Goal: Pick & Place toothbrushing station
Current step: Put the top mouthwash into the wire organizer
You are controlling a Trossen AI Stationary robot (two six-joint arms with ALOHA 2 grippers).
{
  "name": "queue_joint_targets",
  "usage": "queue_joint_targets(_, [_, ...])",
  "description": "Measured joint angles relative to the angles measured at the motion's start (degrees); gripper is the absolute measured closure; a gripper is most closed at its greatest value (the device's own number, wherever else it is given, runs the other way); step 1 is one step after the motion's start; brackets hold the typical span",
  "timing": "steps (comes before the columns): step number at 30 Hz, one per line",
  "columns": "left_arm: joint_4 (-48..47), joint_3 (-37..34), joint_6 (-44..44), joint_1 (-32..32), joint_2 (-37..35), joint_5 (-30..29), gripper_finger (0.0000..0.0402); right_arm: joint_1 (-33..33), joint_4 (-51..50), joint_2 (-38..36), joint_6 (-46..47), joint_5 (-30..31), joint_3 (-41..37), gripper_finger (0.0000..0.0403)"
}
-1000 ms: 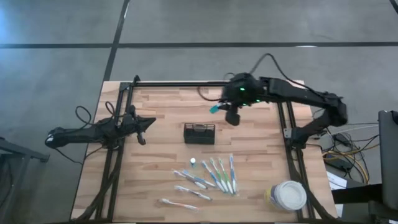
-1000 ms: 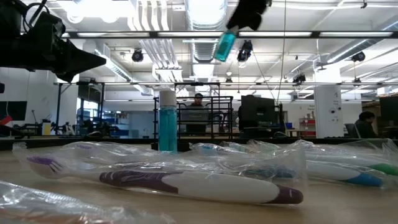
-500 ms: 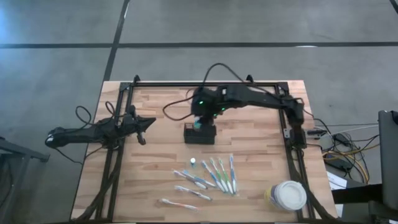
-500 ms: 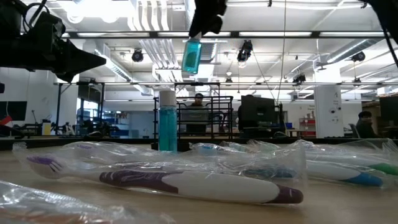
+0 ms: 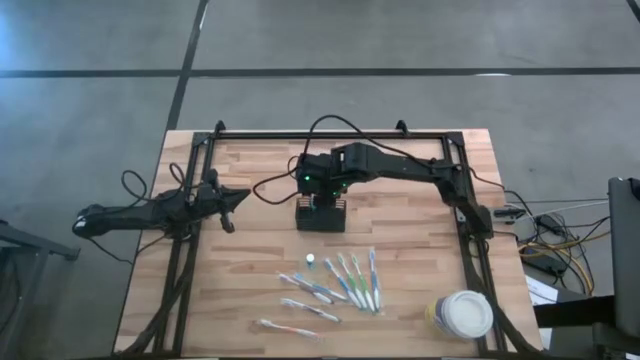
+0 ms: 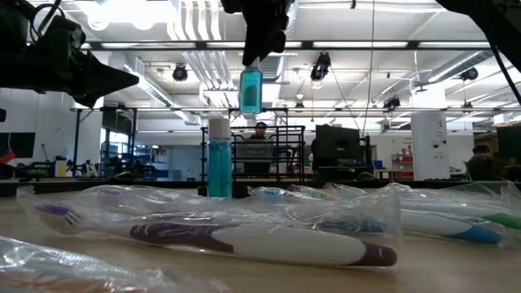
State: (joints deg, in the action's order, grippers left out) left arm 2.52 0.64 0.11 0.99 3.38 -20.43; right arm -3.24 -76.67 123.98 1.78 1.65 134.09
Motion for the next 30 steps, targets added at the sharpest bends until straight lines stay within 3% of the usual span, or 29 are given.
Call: queue_joint_targets(30, [0.0, 0.0, -0.1, 0.0, 0.0, 0.0, 0.0396, 0.7, 10.2, -0.1, 0.8, 0.0, -12.5, 0.0312])
